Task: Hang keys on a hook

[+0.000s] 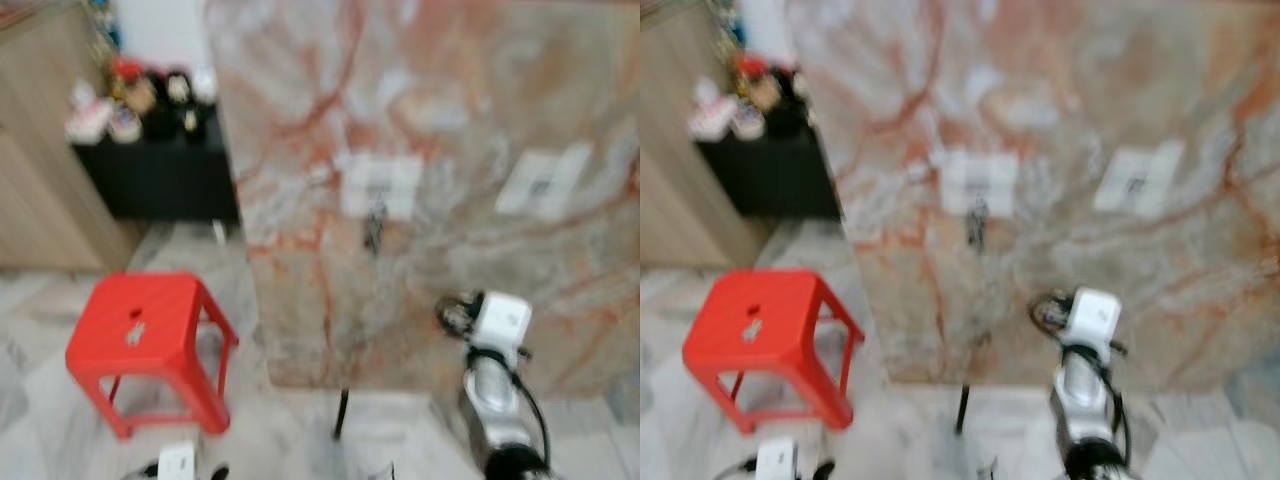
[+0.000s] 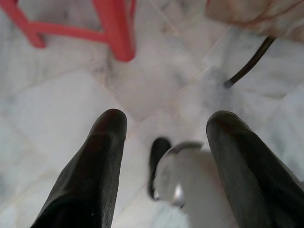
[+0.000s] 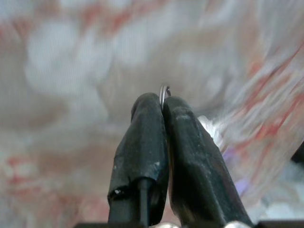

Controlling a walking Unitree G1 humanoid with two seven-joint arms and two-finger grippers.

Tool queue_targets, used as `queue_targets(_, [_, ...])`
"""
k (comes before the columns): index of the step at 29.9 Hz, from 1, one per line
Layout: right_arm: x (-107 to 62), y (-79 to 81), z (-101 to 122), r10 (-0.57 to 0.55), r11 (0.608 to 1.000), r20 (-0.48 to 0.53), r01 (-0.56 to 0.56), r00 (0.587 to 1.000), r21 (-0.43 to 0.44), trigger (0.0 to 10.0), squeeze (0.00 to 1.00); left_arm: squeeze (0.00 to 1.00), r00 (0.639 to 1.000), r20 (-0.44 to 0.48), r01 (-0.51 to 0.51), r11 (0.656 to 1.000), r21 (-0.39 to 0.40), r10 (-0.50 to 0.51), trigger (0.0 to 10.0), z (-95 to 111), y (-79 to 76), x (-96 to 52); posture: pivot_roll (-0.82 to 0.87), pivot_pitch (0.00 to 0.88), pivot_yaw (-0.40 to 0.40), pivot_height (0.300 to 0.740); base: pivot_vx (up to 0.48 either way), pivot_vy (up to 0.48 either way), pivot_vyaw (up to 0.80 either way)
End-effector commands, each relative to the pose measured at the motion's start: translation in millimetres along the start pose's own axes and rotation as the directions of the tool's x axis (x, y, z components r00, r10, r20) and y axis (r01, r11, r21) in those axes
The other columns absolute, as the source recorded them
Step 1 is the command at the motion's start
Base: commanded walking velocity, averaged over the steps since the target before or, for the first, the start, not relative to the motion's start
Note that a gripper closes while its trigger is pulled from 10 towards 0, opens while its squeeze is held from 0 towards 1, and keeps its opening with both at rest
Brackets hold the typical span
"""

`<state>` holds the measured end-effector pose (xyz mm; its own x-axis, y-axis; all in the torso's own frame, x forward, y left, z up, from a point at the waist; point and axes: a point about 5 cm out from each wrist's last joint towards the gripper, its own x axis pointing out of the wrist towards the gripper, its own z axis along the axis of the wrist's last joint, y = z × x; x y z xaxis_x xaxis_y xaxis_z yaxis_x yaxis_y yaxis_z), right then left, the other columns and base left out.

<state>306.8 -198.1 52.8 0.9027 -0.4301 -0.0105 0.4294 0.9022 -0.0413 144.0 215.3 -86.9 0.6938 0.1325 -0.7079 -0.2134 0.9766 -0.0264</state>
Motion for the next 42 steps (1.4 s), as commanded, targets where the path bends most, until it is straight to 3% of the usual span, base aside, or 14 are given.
queue_targets(1, [3.8, -5.8, 11, -0.046, 0.998, 0.075, 0.050, 0.996, -0.041, 10.0, 0.00, 0.00, 1.000, -0.031, -0.003, 1.000, 0.012, 0.004, 10.0, -5, 2.5, -1.4, 0.09, 0.042, -0.046, 0.740, 0.000, 0.000, 0.00])
queue_targets(14, [21.7, -12.6, 52, -0.134, 0.971, 0.295, 0.185, 0.946, -0.152, 10.0, 0.00, 0.00, 0.997, -0.073, -0.010, 1.000, 0.019, 0.012, 10.0, -10, 3.1, -2.3, 0.09, 0.043, -0.043, 0.740, 0.000, 0.000, 0.00])
queue_targets(20, [30.1, -5.7, 66, -0.098, 0.962, 0.349, 0.179, 0.932, -0.208, 10.0, 0.00, 0.00, 0.996, -0.083, -0.012, 1.000, 0.017, 0.013, 10.0, -11, 2.4, -2.3, 0.09, 0.044, -0.038, 0.740, 0.000, 0.000, 0.00])
queue_targets(24, [37.1, -2.4, 81, -0.117, 0.959, 0.390, 0.206, 0.913, -0.196, 10.0, 0.00, 0.00, 0.997, -0.082, -0.011, 1.000, 0.018, 0.013, 10.0, -10, 2.2, -1.8, 0.09, 0.044, -0.037, 0.740, 0.000, 0.000, 0.00])
queue_targets(33, [38.9, 6.1, 87, -0.102, 0.962, 0.399, 0.193, 0.911, -0.193, 10.0, 0.00, 0.00, 0.997, -0.076, -0.006, 1.000, 0.024, 0.008, 10.0, -11, -3.9, -1.3, 0.09, 0.043, -0.036, 0.740, 0.000, 0.000, 0.00])
queue_targets(35, [39.4, 15.4, 89, -0.056, 0.953, 0.409, 0.170, 0.911, -0.249, 10.0, 0.00, 0.00, 0.996, -0.084, -0.003, 1.000, 0.025, 0.005, 10.0, -12, -8.0, -1.2, 0.09, 0.045, -0.033, 0.740, 0.000, 0.000, 0.00])
queue_targets(42, [39.1, 26.1, 86, 0.006, 0.938, 0.391, 0.131, 0.921, -0.322, 10.0, 0.00, 0.00, 0.996, -0.094, -0.007, 1.000, 0.024, 0.009, 10.0, -12, -8.7, -0.5, 0.09, 0.045, -0.036, 0.740, 0.000, 0.000, 0.00])
